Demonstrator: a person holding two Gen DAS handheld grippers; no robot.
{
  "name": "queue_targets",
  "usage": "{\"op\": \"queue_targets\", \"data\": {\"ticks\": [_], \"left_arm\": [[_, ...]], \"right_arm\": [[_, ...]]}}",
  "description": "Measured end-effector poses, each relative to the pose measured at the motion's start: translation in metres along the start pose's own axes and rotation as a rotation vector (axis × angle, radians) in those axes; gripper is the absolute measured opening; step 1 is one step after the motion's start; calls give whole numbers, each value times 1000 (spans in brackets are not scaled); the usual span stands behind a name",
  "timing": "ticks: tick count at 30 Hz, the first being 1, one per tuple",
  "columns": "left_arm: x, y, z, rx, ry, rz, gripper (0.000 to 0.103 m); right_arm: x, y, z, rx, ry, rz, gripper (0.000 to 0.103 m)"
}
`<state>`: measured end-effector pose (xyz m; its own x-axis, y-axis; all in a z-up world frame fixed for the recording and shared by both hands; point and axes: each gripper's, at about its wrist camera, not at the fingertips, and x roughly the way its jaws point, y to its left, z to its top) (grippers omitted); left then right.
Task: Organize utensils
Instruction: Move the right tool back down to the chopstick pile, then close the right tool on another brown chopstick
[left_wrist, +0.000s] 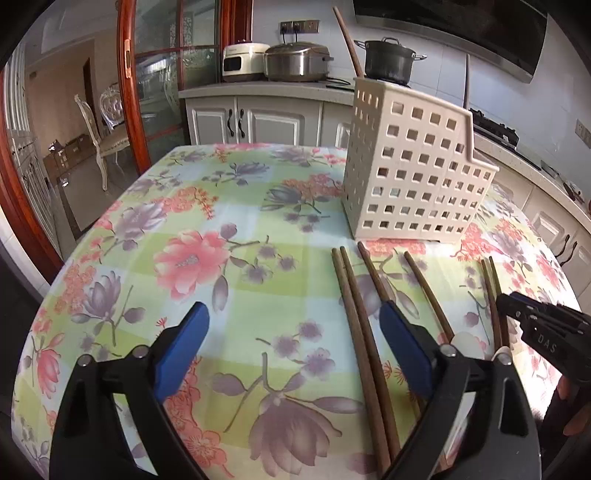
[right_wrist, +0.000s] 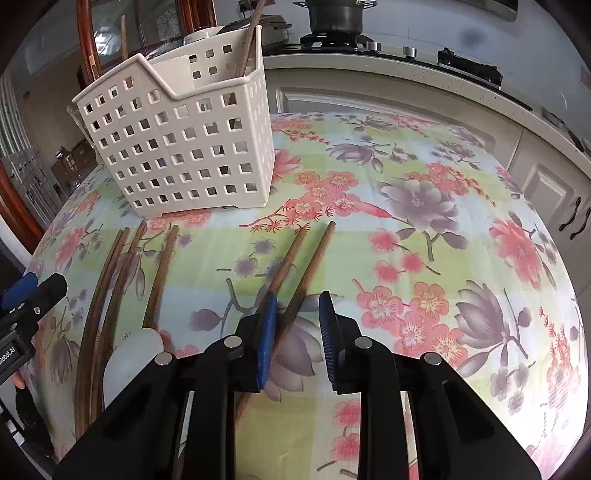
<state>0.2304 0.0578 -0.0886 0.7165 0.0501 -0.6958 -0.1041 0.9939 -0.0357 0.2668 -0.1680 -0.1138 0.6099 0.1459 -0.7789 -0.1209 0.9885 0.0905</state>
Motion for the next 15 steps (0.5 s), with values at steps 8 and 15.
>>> {"op": "queue_targets", "data": {"ticks": [8, 15], "left_arm": [[13, -4, -3, 11, 46, -26, 76], [26, -16, -3, 37, 89, -22, 61]], "right_arm": [[-1, -13, 1, -2, 17, 17, 10], [-2, -17, -2, 2, 13, 36, 9]]}}
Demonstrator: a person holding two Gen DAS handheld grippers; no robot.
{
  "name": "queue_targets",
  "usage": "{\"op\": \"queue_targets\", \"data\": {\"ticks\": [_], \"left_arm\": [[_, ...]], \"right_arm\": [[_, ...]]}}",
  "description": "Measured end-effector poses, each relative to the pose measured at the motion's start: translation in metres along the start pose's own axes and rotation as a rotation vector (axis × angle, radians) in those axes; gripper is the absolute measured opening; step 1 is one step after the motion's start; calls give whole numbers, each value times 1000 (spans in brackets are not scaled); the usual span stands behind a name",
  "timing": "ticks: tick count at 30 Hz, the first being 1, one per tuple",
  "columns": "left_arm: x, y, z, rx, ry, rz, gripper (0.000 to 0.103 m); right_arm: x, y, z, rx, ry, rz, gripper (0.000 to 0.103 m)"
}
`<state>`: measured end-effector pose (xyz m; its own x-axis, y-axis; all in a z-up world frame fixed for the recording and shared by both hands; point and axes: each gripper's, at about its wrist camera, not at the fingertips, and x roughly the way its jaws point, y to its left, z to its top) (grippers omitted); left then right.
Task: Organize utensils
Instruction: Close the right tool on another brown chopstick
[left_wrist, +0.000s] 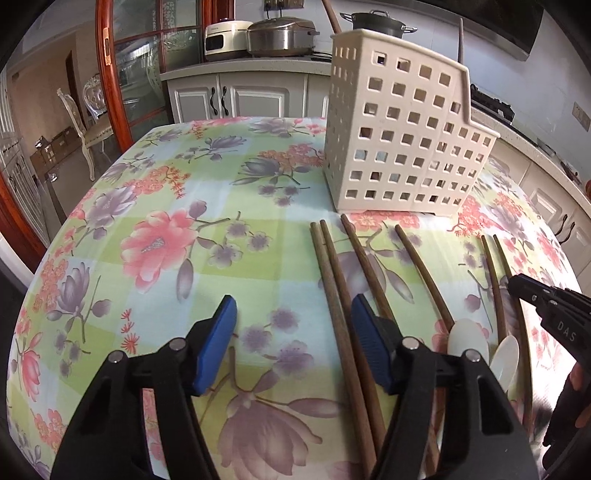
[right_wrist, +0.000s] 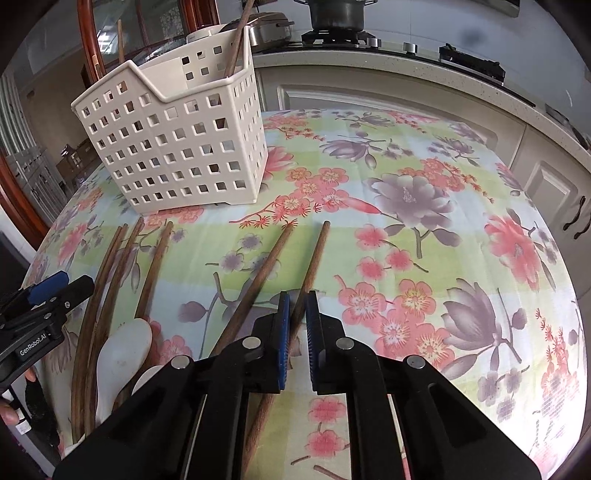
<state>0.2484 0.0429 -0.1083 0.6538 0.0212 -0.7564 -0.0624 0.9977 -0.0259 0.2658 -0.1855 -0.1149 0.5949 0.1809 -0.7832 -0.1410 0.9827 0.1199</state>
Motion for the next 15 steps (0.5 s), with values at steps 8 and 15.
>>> {"op": "queue_targets", "data": {"ticks": [8, 15], "left_arm": [[9, 4, 2, -17, 24, 5, 56], [14, -6, 6, 27, 26, 24, 45]], "right_arm": [[-1, 0, -1, -6, -2, 4, 9], [2, 2, 3, -19, 9, -5, 10]]}}
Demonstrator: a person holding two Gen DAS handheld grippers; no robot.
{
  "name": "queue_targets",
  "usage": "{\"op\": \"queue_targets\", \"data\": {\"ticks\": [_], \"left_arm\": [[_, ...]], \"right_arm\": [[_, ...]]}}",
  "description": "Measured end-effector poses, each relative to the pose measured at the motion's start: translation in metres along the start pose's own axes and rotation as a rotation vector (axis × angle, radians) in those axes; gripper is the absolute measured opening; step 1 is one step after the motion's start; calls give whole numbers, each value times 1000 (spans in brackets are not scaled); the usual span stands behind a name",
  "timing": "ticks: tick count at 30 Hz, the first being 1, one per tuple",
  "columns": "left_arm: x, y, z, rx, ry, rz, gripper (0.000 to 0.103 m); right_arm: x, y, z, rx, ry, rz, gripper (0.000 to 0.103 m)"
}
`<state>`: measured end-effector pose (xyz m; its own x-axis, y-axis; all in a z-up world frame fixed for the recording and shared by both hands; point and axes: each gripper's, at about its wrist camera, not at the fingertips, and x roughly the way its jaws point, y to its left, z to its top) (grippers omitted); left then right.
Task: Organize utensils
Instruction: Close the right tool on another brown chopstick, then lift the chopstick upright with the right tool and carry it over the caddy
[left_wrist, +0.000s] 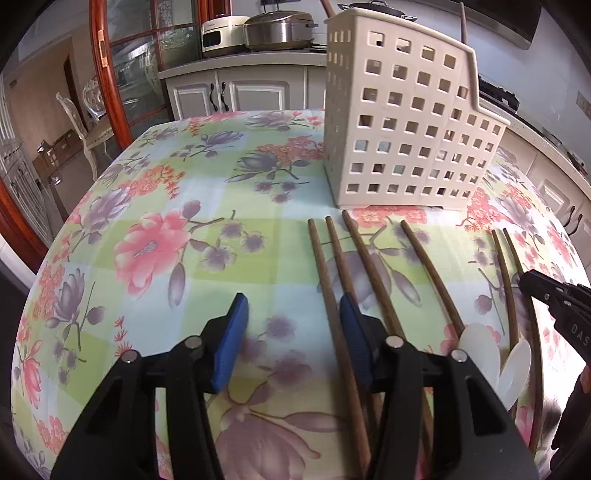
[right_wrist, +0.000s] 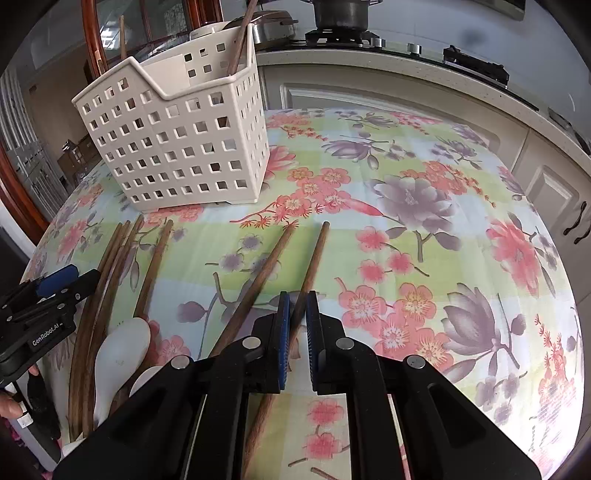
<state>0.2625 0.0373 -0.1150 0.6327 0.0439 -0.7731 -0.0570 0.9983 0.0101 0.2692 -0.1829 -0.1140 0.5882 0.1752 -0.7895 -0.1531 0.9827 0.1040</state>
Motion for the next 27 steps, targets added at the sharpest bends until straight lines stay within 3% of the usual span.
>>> {"op": "queue_targets", "data": {"ticks": [7, 11, 14, 27], "left_arm": [[6, -7, 9, 25, 2, -8, 29], [5, -8, 8, 38, 1, -22, 8], [3, -2, 7, 5, 4, -81, 6], [-58, 10, 5, -25, -148, -131, 6]], "right_arm": [[6, 5, 7, -36, 6, -31, 10], [4, 7, 4, -53, 1, -40, 8], [-2, 2, 0, -17, -16, 3, 6], [-66, 4, 2, -2, -178, 66, 6]]}}
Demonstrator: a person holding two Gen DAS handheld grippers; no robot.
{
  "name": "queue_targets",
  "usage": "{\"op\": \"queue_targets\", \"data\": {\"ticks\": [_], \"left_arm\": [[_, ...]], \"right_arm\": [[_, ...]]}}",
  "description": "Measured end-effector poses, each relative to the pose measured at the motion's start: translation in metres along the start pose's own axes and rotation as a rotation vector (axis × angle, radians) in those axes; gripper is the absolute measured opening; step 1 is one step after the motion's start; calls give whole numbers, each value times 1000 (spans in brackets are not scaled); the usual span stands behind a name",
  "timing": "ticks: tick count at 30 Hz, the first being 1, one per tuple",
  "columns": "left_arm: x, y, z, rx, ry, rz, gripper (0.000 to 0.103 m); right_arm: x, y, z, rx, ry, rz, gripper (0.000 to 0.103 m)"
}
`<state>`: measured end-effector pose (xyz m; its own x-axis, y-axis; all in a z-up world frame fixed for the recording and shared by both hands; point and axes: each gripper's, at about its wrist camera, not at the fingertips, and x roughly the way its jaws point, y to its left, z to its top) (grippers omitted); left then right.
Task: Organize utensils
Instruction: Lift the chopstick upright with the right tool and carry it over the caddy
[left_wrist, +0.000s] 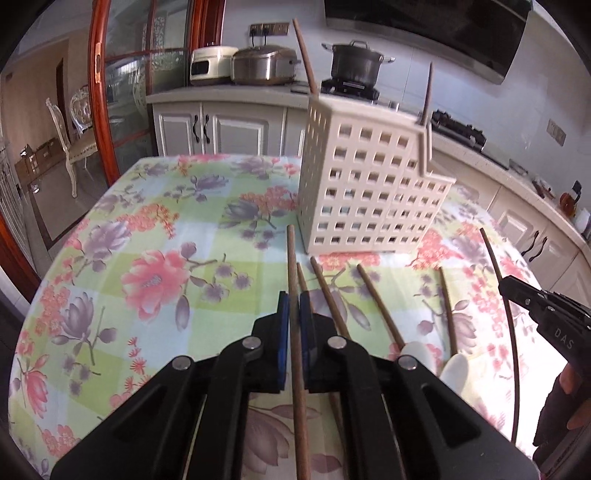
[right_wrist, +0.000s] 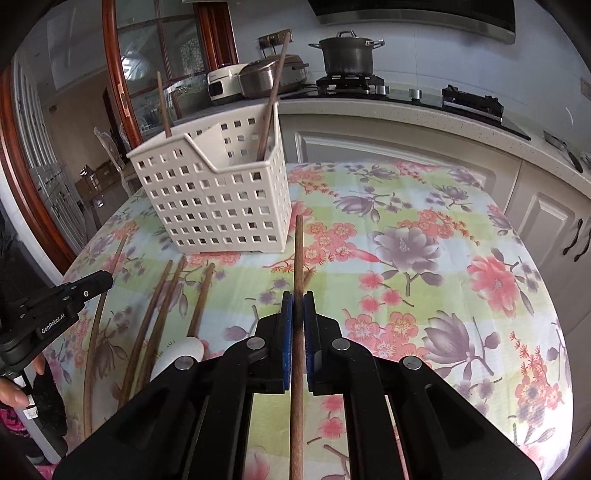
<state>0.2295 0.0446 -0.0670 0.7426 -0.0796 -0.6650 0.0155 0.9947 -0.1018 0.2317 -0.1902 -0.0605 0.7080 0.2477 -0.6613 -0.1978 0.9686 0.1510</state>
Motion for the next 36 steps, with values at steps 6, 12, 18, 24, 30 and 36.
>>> {"op": "queue_targets", "data": {"ticks": [6, 12, 18, 24, 30, 36], "left_arm": [[-35, -5, 7, 14, -74, -4, 6], [-68, -11, 13, 31, -155, 3, 6], [-99, -15, 17, 43, -219, -7, 6], [-120, -20, 16, 57, -253, -11, 6], [-133, -25, 14, 74, -277, -16, 6], [-140, -26, 14, 80, -285, -24, 6]], "right_arm": [[-32, 10, 7, -18, -76, 20, 6], [-61, 14, 12, -33, -146, 28, 6], [-85, 19, 14, -47, -194, 31, 6], [-100, 20, 14, -52, -224, 35, 6], [-113, 25, 13, -67, -246, 38, 6], [-121, 27, 12, -71, -258, 43, 6]]}}
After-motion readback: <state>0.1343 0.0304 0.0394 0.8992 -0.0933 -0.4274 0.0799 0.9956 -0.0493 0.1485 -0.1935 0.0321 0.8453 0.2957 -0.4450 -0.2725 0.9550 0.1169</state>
